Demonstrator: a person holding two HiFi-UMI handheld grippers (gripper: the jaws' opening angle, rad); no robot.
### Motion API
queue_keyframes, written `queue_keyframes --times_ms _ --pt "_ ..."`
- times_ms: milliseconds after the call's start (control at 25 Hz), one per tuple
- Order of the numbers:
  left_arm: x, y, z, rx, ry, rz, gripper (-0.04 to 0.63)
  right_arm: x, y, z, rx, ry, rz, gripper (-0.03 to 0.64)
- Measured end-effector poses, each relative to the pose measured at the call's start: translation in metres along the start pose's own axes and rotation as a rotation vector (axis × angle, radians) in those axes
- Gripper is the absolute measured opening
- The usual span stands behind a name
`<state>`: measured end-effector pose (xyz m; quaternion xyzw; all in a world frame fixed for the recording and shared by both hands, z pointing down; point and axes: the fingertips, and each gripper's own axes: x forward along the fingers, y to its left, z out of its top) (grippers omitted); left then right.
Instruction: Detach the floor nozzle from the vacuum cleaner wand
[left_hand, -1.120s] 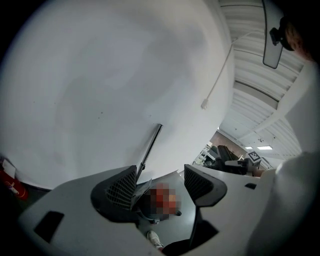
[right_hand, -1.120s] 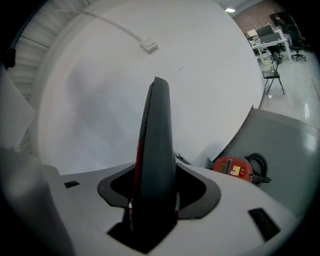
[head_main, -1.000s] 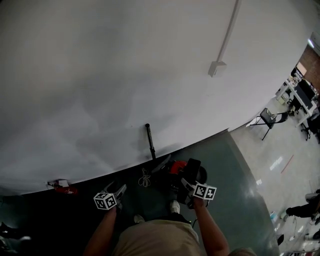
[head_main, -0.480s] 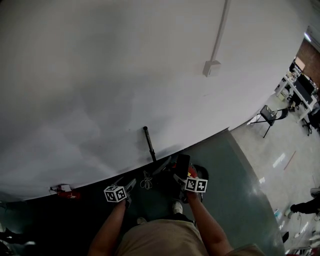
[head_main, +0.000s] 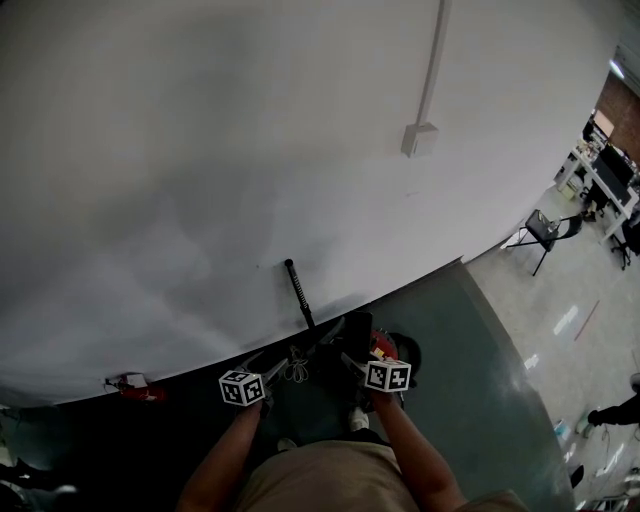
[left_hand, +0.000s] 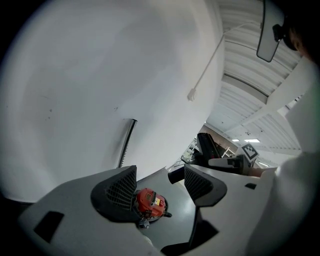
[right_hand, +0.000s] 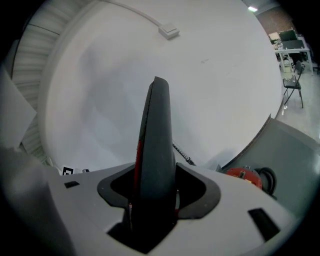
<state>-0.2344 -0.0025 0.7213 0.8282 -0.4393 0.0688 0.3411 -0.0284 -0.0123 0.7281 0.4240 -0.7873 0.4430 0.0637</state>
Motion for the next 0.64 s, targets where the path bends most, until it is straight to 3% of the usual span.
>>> queue_keyframes --times_ms 640 --pt "0.064 -0.059 0.002 -0.008 -0.003 0.038 0.310 -0.035 -0.050 0.024 0.086 0.030 0.099 0.225"
